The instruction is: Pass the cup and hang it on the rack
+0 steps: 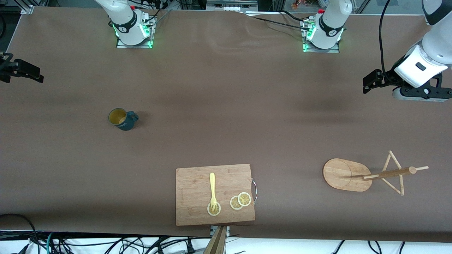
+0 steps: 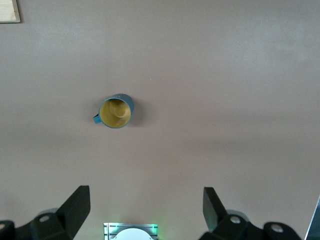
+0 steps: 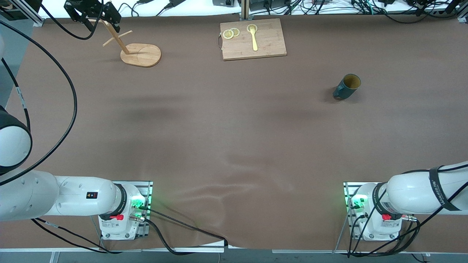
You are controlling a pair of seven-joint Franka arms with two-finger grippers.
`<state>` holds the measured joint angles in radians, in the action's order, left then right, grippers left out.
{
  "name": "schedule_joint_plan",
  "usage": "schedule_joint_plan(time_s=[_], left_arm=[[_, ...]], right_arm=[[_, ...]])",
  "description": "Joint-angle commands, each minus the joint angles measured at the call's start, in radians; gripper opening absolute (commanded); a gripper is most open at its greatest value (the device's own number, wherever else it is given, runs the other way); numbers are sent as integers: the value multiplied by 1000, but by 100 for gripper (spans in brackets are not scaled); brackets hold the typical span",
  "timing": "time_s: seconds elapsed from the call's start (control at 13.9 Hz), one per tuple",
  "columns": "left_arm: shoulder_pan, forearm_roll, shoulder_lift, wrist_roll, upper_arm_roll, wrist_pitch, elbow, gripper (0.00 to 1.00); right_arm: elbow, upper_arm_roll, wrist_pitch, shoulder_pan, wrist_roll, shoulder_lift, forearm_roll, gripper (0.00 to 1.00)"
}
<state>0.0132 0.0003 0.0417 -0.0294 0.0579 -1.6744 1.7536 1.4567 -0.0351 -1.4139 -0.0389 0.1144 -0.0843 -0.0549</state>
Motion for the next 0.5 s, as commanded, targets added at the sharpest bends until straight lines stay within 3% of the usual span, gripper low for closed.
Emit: schedule_joint_plan(time_s=[0.0, 0.43], left_arm=[[2, 21, -16, 2, 0, 25, -34, 100], [2, 23, -16, 2, 0, 25, -34, 100]], right_arm=[[-22, 1, 3, -1, -6, -8, 0, 100], [-22, 1, 0, -4, -6, -8, -2, 100]])
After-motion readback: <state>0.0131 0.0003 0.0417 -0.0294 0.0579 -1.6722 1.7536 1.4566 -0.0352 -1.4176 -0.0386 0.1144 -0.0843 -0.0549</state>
